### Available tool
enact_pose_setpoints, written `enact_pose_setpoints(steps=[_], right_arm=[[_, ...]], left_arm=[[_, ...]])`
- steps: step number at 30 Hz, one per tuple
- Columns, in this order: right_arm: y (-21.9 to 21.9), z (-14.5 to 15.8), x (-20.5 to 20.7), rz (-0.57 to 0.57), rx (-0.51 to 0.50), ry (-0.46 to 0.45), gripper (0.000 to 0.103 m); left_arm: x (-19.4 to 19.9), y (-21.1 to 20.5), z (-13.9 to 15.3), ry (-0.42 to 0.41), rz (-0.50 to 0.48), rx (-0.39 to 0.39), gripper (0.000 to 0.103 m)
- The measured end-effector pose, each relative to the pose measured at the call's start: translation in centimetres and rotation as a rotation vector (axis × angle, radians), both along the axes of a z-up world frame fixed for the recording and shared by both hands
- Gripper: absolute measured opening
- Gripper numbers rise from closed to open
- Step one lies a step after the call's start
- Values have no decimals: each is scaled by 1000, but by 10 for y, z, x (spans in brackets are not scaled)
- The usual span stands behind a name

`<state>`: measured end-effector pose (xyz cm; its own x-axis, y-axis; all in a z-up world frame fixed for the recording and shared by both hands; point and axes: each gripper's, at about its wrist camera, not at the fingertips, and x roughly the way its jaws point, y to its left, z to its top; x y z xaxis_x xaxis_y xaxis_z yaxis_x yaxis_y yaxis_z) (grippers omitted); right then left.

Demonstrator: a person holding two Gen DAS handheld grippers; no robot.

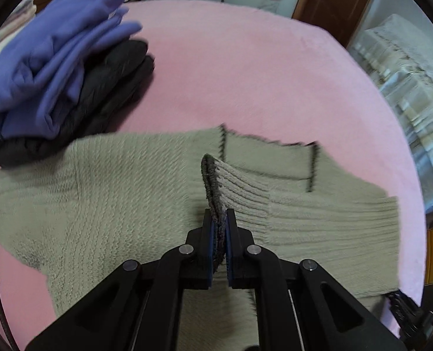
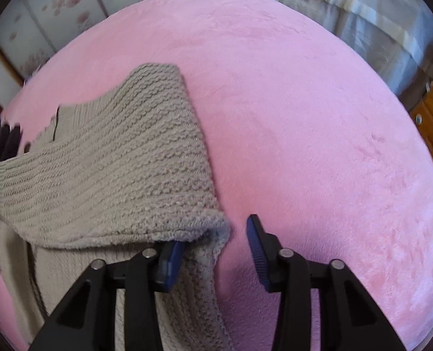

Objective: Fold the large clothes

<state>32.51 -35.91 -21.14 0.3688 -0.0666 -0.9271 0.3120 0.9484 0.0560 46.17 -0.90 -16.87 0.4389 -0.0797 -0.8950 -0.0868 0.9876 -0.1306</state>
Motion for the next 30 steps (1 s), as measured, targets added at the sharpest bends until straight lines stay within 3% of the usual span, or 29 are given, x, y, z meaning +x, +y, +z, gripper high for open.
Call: enact_pose_setpoints(steps=[1, 6, 15, 16, 20, 25, 30], right_arm=[[5, 1, 0, 19, -18, -1, 24], [23, 5, 3, 70, -147, 7, 22], [21, 19, -5, 45, -131, 50, 23], [20, 22, -6, 43, -125, 53, 23], [20, 38, -14, 21, -111, 64, 23], [14, 67, -18, -6, -98, -24, 23], [30, 68, 1, 71, -77, -70, 23]], left_arm=[[1, 2, -6, 6, 0, 5, 4], [4, 4, -8, -34, 24, 7, 4], [9, 15, -44, 21, 26, 20, 8], [9, 15, -43, 30, 26, 24, 15], [0, 22, -26, 28, 60, -12, 63], [-24, 17, 8, -39, 77, -39, 67], [-28, -9, 4, -65, 13, 7, 67]])
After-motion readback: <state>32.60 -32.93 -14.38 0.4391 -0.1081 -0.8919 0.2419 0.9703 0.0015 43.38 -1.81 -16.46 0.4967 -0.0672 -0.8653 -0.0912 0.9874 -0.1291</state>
